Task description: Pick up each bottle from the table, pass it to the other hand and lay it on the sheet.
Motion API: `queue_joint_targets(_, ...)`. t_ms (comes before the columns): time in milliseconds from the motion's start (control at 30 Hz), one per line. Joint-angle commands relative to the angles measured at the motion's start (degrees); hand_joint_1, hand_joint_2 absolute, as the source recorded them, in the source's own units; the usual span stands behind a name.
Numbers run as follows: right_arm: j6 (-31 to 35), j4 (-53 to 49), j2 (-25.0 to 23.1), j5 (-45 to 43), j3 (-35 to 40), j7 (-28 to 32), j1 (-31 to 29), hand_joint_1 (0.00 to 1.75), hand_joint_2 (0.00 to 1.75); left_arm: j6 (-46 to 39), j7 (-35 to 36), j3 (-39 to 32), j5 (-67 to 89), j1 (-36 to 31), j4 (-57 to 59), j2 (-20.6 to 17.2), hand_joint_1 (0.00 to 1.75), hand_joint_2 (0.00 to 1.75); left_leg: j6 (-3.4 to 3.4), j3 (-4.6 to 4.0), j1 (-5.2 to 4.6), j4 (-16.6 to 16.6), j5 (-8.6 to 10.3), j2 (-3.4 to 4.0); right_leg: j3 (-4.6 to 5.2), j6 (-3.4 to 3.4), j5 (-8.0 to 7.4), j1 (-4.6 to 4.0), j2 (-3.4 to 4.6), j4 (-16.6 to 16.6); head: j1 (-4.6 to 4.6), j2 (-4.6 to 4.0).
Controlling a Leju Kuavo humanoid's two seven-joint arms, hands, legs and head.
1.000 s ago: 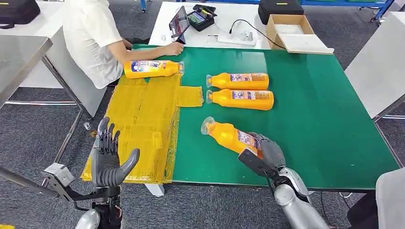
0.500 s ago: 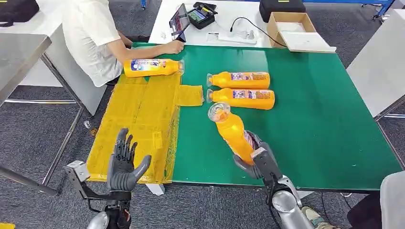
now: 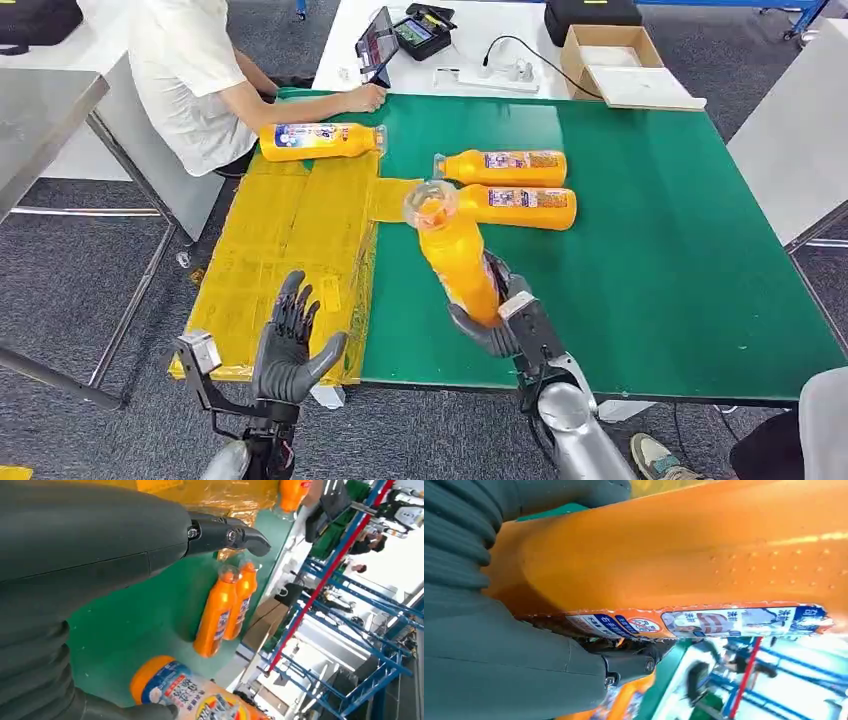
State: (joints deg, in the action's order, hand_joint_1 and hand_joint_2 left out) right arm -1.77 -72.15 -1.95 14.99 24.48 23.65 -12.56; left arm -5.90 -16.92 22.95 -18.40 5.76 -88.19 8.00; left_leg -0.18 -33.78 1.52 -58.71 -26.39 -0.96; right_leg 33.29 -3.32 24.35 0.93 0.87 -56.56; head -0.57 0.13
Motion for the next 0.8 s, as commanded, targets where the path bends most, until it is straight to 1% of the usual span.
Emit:
queue_joint_targets(33,-4.1,4.3,-1.3,-0.6,6.9,-0.3,-3.9,1.75,1.75,1.0,0.6,2.9,0.3,-2.4,0.1,-2.5,0.00,1.75,0.10,0.10,-0.04,0.1,0.01,0.16,-0.05,0.12,-0.03,0.01,0.03,0.0,0.00,0.00)
queue_joint_targets(133,-4.1,5.8,-1.2,0.9,8.8,-1.4,-4.8,1.75,1.75,-1.7,-0.3,4.3,5.4,-2.0,-0.9,-2.6,0.00,1.75,0.08,0.05,-0.03,0.0,0.00,0.14,-0.03,0.09,-0.02,0.01,0.04,0.0,0.00,0.00)
queue_joint_targets(167,-3.8,6.3,-1.0,1.8,9.6,-1.7,-5.2,1.75,1.75,-2.0,0.7,4.6,5.2,-1.7,-0.8,-2.3,0.00,1.75,0.13,0.12,-0.04,0.1,0.00,0.20,-0.08,0.14,-0.03,0.00,0.04,0.0,0.00,0.00)
queue_joint_targets(200,-3.6,6.4,-1.0,2.3,10.0,-1.8,-5.4,1.75,1.75,-1.9,1.0,4.6,4.9,-1.6,-0.7,-2.2,0.00,1.75,0.10,0.04,-0.04,0.1,0.01,0.10,-0.05,0.11,-0.02,0.01,-0.02,0.0,0.02,0.00)
queue_joint_targets(333,-3.5,6.8,-0.9,3.5,11.3,-2.4,-6.0,1.75,1.75,-1.7,1.1,4.9,4.1,-1.4,-0.4,-2.3,0.00,1.75,0.07,-0.01,-0.03,0.0,0.01,0.05,-0.01,0.08,-0.03,0.00,-0.02,0.0,0.00,0.00)
queue_joint_targets(433,-2.9,9.3,-1.3,4.2,12.5,-3.4,-7.8,1.75,1.75,-1.4,0.9,5.6,3.9,-1.7,-0.7,-2.2,0.00,1.75,0.13,0.12,-0.05,0.1,0.03,0.20,-0.08,0.18,-0.06,-0.01,0.02,0.1,0.00,0.00)
queue_joint_targets(500,-1.9,10.5,-1.3,5.2,12.9,-3.8,-8.7,1.75,1.75,-1.2,0.9,6.2,4.0,-1.7,-1.1,-2.5,0.00,1.75,0.08,-0.01,-0.03,0.0,0.02,0.11,0.01,0.09,-0.04,0.00,0.02,0.0,0.00,0.00)
queue_joint_targets(567,-1.5,11.5,-1.3,5.6,13.1,-4.0,-10.1,1.75,1.75,-2.7,-0.3,6.4,6.5,-1.9,-1.5,-2.4,0.00,1.75,0.07,-0.03,-0.02,0.0,0.02,0.07,0.03,0.08,-0.03,0.00,-0.01,0.0,0.02,0.00)
queue_joint_targets(600,-1.3,11.7,-1.3,5.9,13.1,-4.1,-10.7,1.75,1.75,-3.1,-0.1,6.3,6.9,-2.2,-1.2,-2.2,0.00,1.75,0.15,0.10,-0.04,0.1,0.04,0.18,-0.07,0.18,-0.06,-0.02,-0.02,0.1,0.00,0.00)
queue_joint_targets(633,-1.1,11.7,-1.3,6.2,13.3,-4.1,-11.1,1.75,1.75,-3.3,0.0,6.2,7.1,-2.5,-1.0,-2.1,0.00,1.75,0.08,-0.05,-0.03,0.0,0.03,0.06,0.05,0.09,-0.03,0.01,-0.02,0.0,0.02,0.00)
queue_joint_targets(667,-1.1,11.6,-1.3,6.2,13.2,-4.1,-11.3,1.75,1.75,-3.3,0.0,6.1,7.1,-2.6,-0.8,-2.0,0.00,1.75,0.12,0.01,-0.04,0.0,0.03,0.14,0.01,0.13,-0.05,0.00,0.00,0.0,0.00,0.00)
queue_joint_targets(800,-0.7,10.8,-1.2,7.2,13.9,-4.5,-11.7,1.75,1.75,-3.1,0.1,6.0,7.1,-2.8,-0.2,-1.7,0.00,1.75,0.10,0.00,-0.04,0.1,0.03,0.05,0.00,0.11,-0.02,0.00,-0.06,0.0,0.02,0.00)
